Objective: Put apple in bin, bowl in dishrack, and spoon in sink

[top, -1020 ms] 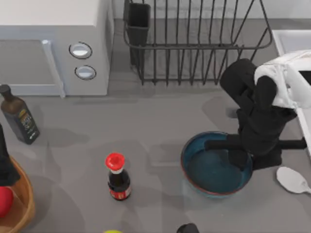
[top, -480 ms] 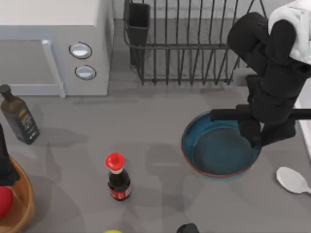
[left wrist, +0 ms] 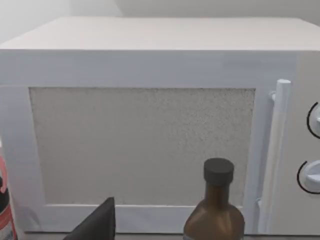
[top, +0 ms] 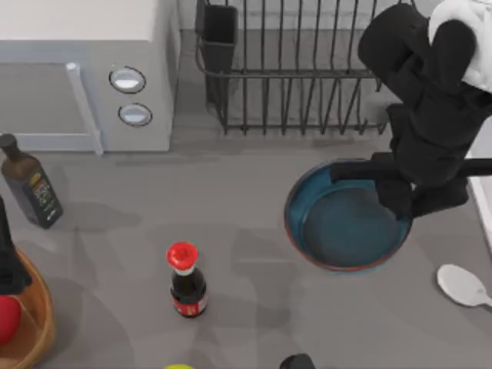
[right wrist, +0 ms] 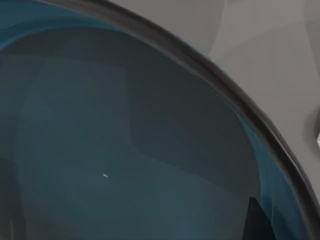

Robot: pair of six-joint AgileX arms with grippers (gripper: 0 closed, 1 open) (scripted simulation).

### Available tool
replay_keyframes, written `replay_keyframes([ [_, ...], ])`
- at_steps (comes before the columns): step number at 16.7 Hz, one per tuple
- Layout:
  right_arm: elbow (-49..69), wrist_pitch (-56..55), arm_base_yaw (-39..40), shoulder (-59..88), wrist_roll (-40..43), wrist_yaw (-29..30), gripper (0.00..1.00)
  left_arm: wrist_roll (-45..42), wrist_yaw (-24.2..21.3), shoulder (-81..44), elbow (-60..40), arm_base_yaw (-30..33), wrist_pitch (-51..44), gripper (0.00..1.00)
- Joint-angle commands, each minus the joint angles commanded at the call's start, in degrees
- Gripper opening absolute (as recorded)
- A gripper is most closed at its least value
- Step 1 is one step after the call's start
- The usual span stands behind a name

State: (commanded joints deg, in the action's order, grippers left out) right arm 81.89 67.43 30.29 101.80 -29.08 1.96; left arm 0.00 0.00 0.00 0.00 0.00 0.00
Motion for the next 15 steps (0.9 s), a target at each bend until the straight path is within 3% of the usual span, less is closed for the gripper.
replay_keyframes([
  [4,1.0,-10.2,5.1,-2.7,4.3,10.0,0.0,0.0,0.0,0.0,0.0,0.0,0.0,1.0],
  [15,0.4,-59.1,25.6,-15.6,23.8,52.0,0.0,0.0,0.0,0.0,0.0,0.0,0.0,1.0],
])
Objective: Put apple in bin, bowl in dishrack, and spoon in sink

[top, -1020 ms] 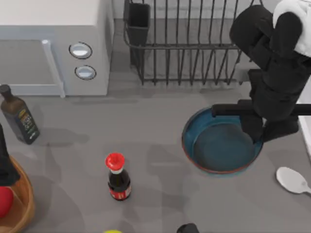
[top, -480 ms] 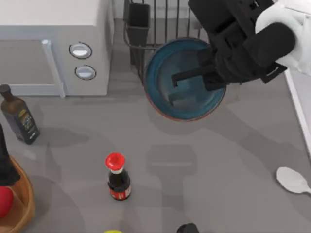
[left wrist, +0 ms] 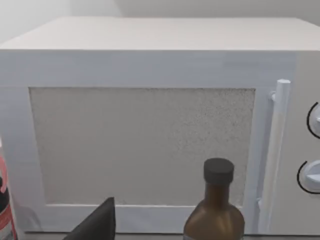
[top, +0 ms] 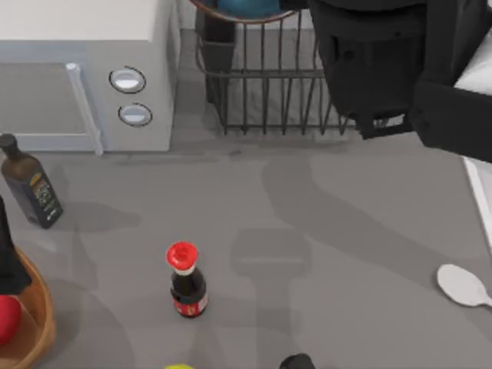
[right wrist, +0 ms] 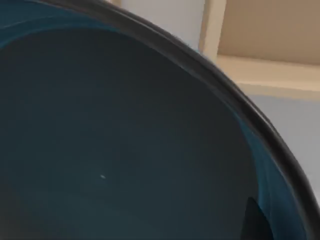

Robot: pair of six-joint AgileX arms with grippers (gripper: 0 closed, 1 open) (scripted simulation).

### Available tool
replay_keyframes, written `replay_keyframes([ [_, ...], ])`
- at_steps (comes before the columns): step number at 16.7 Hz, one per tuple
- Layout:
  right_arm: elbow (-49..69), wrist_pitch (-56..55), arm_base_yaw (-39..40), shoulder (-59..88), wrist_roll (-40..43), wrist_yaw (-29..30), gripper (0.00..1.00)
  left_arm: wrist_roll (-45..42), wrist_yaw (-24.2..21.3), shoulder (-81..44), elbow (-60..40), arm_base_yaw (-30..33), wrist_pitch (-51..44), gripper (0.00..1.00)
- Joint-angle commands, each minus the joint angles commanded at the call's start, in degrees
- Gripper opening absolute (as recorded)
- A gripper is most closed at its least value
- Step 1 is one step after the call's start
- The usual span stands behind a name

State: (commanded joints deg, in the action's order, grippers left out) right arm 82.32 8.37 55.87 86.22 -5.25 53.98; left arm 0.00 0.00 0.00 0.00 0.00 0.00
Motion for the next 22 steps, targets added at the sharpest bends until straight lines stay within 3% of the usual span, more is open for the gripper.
replay_keyframes([
  [4,0.0,-6.8,3.5,-3.5,3.3,6.6,0.0,0.0,0.0,0.0,0.0,0.0,0.0,1.0],
  [10,0.1,-7.8,2.8,-2.6,3.4,6.2,0.0,0.0,0.0,0.0,0.0,0.0,0.0,1.0],
  [14,-0.6,-16.5,-1.9,5.6,3.6,1.6,0.0,0.0,0.0,0.0,0.0,0.0,0.0,1.0],
  [22,-5.0,-45.2,-17.1,27.9,4.1,-13.3,0.0,0.0,0.0,0.0,0.0,0.0,0.0,1.0],
])
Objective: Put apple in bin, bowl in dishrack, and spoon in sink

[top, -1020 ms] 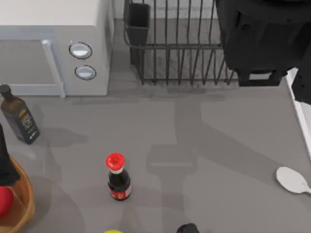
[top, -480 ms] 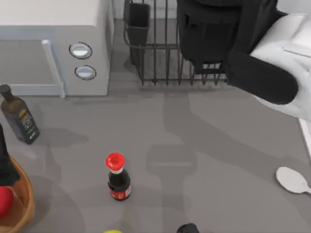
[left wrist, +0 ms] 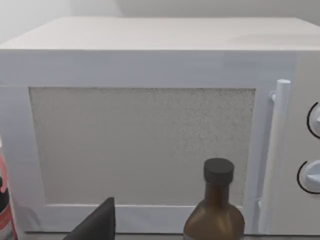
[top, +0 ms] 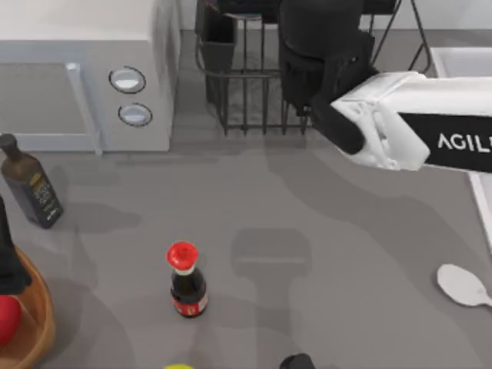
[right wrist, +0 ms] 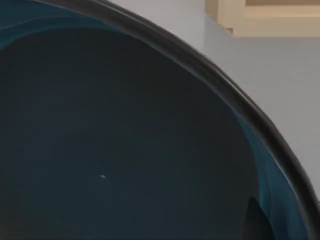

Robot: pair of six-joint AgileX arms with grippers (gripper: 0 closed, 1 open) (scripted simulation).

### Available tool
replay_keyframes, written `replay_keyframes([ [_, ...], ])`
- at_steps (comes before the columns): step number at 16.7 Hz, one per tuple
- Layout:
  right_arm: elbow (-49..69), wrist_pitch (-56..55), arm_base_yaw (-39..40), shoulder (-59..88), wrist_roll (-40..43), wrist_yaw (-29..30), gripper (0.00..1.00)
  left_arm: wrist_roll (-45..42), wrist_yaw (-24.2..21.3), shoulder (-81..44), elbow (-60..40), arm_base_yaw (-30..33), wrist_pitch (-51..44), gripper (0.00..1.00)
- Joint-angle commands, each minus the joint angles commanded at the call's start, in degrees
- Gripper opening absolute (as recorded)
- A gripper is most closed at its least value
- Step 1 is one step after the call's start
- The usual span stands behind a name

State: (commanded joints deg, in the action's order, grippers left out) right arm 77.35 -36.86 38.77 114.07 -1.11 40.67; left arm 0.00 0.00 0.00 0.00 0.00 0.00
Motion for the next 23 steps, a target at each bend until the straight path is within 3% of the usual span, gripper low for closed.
replay_keyframes([
  [7,-1.0,-3.3,-2.6,3.1,0.1,-2.6,0.0,0.0,0.0,0.0,0.0,0.0,0.0,1.0],
  [20,-1.0,-3.3,-2.6,3.1,0.1,-2.6,0.98,0.0,0.0,0.0,0.0,0.0,0.0,1.0],
  [23,-1.0,-3.3,-2.6,3.1,0.1,-2.6,1.0,0.0,0.0,0.0,0.0,0.0,0.0,1.0],
])
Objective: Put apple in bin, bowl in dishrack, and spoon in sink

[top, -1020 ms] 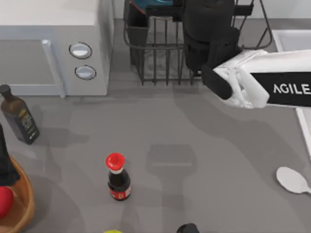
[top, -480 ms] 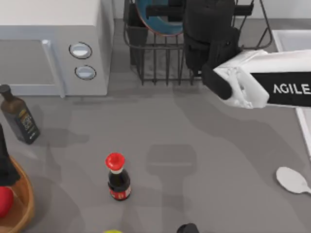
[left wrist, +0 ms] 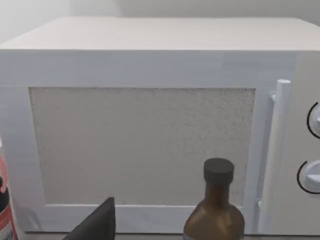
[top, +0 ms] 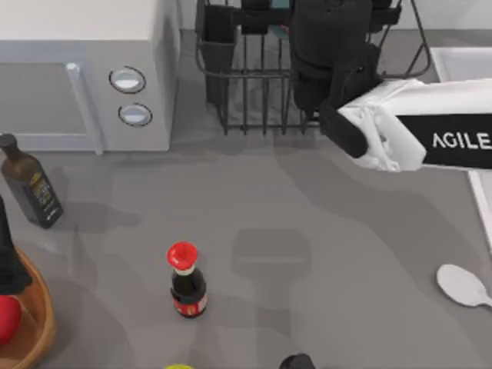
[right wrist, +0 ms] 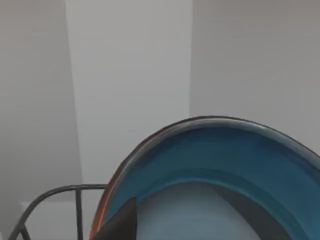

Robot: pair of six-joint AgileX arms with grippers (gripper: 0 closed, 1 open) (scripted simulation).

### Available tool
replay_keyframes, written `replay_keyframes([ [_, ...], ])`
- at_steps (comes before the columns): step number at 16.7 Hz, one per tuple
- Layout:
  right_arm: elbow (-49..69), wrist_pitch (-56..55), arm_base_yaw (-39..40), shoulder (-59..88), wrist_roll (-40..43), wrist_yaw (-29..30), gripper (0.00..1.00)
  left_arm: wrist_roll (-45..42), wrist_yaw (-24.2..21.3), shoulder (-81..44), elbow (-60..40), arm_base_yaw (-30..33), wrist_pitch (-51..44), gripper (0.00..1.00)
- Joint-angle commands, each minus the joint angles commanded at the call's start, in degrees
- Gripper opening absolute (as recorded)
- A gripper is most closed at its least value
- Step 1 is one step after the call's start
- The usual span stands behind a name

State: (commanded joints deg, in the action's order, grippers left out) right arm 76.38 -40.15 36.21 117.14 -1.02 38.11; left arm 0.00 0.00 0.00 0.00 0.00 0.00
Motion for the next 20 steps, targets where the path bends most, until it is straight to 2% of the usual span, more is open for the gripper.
replay_keyframes([
  [9,-1.7,0.5,-0.6,-1.8,-0.1,-1.4,1.0,0.0,0.0,0.0,0.0,0.0,0.0,1.0],
  [14,-15.8,4.5,-6.2,-16.9,-0.5,-11.2,1.0,0.0,0.0,0.0,0.0,0.0,0.0,1.0],
  [20,-41.6,14.7,-17.0,-53.8,-0.6,-25.7,1.0,0.0,0.0,0.0,0.0,0.0,0.0,1.0],
])
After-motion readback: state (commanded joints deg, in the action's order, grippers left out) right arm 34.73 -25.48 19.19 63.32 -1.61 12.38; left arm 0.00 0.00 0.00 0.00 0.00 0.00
